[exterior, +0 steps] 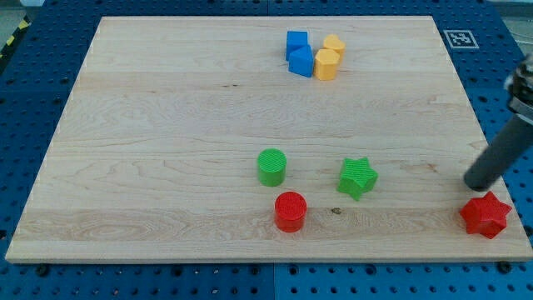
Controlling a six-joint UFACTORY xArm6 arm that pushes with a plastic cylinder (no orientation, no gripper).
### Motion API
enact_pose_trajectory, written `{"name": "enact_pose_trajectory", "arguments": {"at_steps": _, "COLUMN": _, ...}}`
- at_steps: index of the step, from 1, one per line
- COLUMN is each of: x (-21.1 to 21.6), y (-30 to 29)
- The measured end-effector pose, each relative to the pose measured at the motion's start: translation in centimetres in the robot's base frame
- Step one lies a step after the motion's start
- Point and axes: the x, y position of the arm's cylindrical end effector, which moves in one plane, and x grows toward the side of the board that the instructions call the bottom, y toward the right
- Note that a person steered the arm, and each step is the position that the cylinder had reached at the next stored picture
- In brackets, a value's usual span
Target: Keep green star diagonally left to red star
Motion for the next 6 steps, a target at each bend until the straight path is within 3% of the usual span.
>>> {"name": "enact_pose_trajectory", "arguments": {"at_steps": 1, "x": -2.8, "y": -3.7}}
{"name": "enact_pose_trajectory", "arguments": {"at_steps": 3, "x": -3.9, "y": -5.6}}
{"name": "enact_pose_trajectory", "arguments": {"at_steps": 6, "x": -3.9, "y": -16.9}}
